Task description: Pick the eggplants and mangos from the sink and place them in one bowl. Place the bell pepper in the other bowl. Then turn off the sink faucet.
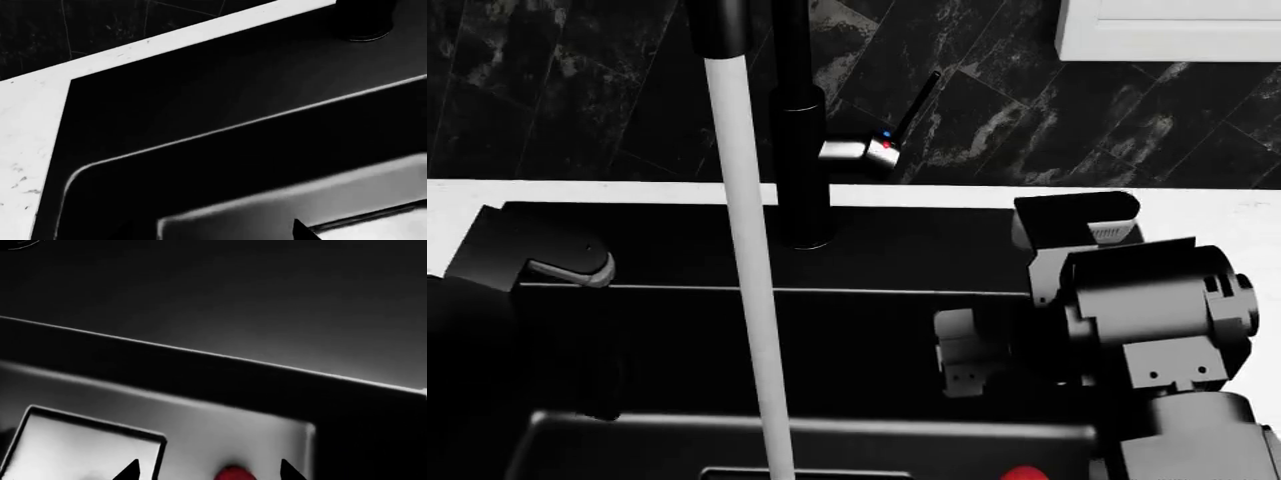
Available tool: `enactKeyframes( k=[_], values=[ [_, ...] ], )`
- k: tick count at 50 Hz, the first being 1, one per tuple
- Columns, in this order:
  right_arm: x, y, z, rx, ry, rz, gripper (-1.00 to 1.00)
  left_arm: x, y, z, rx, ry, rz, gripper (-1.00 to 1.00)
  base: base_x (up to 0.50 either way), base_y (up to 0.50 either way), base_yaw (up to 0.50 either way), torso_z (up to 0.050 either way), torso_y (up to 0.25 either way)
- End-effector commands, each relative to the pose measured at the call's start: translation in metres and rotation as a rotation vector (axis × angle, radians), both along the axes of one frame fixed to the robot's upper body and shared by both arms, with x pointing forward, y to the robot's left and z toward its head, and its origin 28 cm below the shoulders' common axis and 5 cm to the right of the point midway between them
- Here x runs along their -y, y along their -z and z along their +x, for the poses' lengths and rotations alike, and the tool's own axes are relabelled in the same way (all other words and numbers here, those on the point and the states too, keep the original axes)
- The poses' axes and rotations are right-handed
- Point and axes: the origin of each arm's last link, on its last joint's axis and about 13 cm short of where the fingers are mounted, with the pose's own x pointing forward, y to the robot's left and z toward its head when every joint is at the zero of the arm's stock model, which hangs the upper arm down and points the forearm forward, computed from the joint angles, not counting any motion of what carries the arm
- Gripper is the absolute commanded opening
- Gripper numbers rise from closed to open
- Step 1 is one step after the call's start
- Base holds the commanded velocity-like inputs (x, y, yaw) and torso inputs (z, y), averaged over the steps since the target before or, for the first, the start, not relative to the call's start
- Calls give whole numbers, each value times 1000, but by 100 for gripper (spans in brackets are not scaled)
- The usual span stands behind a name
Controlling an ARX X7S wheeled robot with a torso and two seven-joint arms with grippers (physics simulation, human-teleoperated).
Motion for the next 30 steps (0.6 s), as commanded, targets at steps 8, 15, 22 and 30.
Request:
enactKeyframes(
  k=[8, 15, 22, 30],
  values=[
    [1, 21, 1, -59, 8, -13, 100, 15, 37, -44, -206, 112, -20, 100, 0, 0, 0, 0, 0],
    [2, 33, 3, -85, 9, -10, 100, 14, 46, -43, -242, 95, -21, 100, 0, 0, 0, 0, 0],
    [4, 40, 3, -96, 15, -5, 100, 10, 59, -48, -291, 91, -4, 100, 0, 0, 0, 0, 0],
    [6, 40, 3, -97, 12, 1, 100, 11, 64, -48, -340, 81, -33, 100, 0, 0, 0, 0, 0]
  ],
)
